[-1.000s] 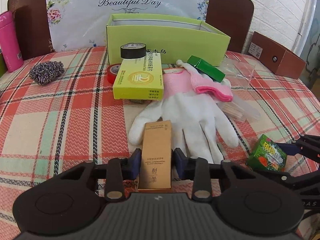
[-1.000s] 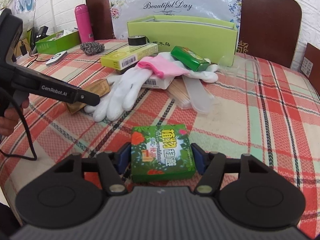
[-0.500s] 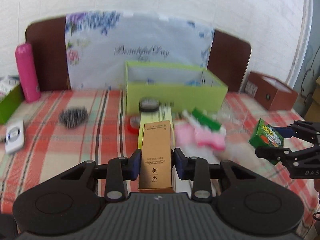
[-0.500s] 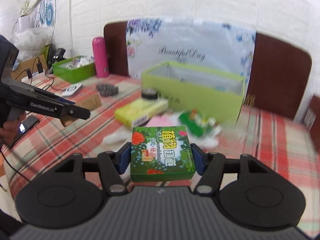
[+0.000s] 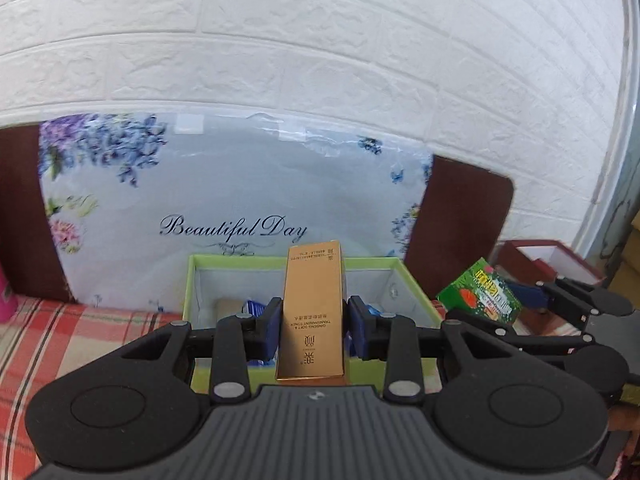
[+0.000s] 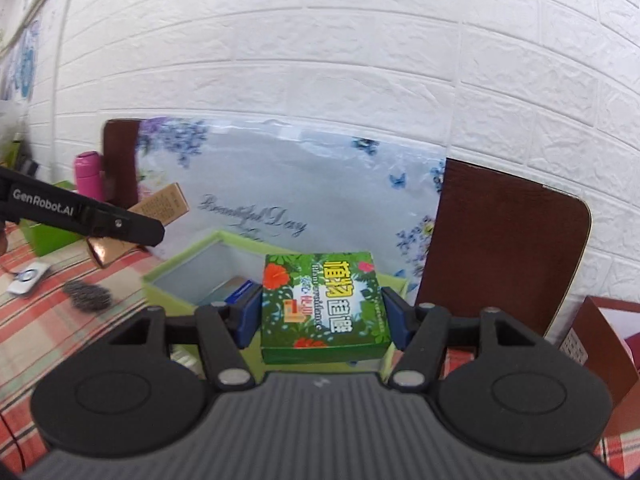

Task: Organize objects
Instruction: 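Carry the gold and green boxes into the green box, release both, then grasp the translucent plastic tube with the right tool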

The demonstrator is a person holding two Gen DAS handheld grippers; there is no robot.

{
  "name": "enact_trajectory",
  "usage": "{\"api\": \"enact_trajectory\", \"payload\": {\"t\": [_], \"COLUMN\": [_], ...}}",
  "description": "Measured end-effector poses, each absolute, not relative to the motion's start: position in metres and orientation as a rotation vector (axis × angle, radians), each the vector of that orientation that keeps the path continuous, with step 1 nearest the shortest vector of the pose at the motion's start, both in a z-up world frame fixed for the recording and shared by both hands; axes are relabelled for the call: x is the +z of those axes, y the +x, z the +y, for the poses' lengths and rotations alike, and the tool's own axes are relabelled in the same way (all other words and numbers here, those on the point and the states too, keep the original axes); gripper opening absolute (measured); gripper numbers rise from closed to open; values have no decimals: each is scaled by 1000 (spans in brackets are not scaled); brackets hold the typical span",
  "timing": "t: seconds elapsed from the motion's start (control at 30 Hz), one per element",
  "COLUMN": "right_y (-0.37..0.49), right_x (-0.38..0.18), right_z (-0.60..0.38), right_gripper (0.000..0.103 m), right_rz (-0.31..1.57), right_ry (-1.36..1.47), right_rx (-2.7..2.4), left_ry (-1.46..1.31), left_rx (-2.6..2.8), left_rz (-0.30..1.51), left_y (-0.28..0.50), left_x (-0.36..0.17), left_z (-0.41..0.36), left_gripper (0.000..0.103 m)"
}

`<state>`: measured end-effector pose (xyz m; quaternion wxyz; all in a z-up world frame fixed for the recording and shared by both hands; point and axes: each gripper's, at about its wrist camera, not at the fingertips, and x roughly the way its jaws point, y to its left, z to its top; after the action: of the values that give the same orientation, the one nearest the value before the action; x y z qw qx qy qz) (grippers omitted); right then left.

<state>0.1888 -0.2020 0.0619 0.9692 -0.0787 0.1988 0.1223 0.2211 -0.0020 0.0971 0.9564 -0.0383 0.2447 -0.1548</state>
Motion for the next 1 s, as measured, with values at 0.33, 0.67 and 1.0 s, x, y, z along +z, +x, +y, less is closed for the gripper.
{"api": "enact_trajectory", "payload": {"t": [0.33,0.67,1.0], "right_y": [299,310,215], "right_x": [24,7,44], "right_z": [-199,-193,-206], "right_gripper": [61,89,103], "right_rz": [541,567,430], "right_ry": [-112,-166,-153], "right_rx": [219,221,251], "left_ry": [-67,-87,-78], "left_rx": [-257,-187,-164], "left_rz": [631,567,504], "left_y": [315,314,243], "left_x": [51,40,67], "left_z": [-21,-5,4], "left_gripper": [36,79,82]}}
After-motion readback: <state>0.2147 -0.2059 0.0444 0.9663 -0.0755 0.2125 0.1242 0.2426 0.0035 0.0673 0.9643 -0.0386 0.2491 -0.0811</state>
